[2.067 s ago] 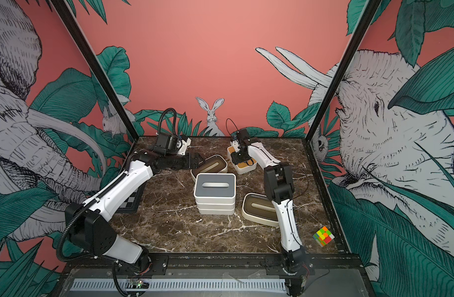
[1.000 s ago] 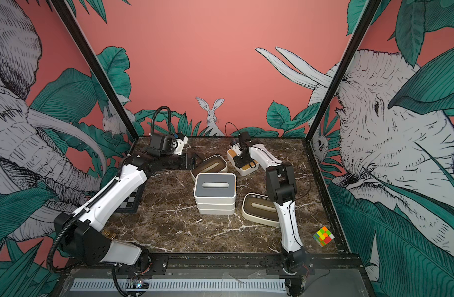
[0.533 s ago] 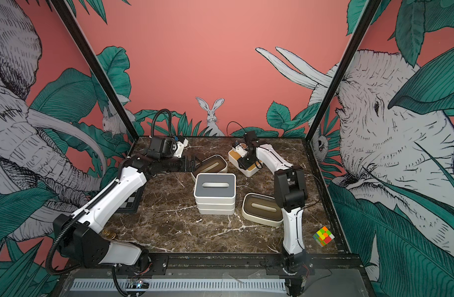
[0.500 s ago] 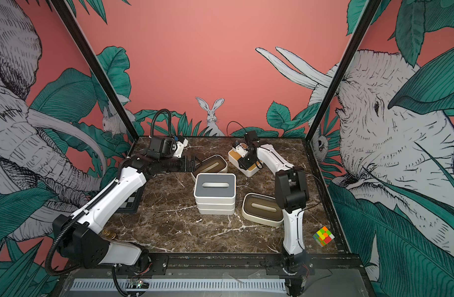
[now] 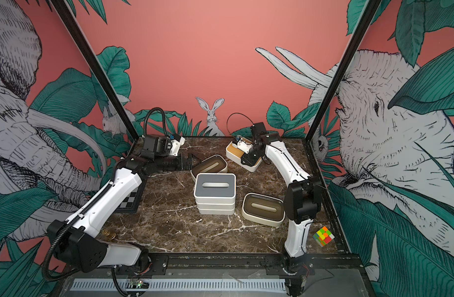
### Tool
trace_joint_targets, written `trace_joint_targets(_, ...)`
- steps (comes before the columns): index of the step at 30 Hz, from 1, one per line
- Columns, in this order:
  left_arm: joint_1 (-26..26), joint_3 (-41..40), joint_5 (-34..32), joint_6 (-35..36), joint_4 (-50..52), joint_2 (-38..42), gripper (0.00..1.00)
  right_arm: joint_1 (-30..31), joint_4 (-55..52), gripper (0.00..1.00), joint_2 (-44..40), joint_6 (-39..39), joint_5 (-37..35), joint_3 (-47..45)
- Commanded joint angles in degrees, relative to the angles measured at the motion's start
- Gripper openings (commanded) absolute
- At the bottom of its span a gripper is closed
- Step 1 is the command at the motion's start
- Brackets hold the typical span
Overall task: Stack the tissue boxes
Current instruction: Pick up the tissue box from the center of the board, then place the tissue box at the tissue box.
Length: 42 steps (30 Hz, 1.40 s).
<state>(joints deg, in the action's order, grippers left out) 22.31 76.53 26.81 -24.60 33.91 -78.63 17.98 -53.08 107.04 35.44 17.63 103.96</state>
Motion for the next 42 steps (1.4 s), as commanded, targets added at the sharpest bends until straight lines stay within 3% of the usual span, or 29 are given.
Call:
trace_joint_targets(1, -0.42, -1.06, 3.46, -2.02, -1.11, 2.4, 1.0, -0.18, -1.9, 0.37, -4.39, 3.07, 2.48, 3.4)
trace_joint_targets(5, -0.46, -2.53, 4.5, -4.75, -3.64, 3.76, 1.0, -0.18, -6.0, 0.37, -5.59, 4.23, 3.64, 6.78)
trace_joint_targets(13, -0.45, -8.76, 9.49, -17.45, -13.41, 6.41, 1.0, 2.21, -10.77, 0.37, -8.69, 3.89, 7.76, 10.91)
trace_joint_targets(22, -0.51, -6.27, 12.51, -11.91, -3.15, 8.28, 1.0, 5.99, -15.55, 0.38, -11.0, 6.02, 11.68, 11.59)
trace_joint_targets(32, -0.92, -9.71, 22.6, -12.6, -6.27, 10.83, 1.0, 11.14, -16.07, 0.38, -14.48, 7.63, 10.28, 8.93)
trace_joint_targets(42, -4.83, -14.67, 26.81, -17.18, -12.55, 16.2, 1.0, 15.71, -13.77, 0.37, -18.89, 6.5, 8.69, 2.95)
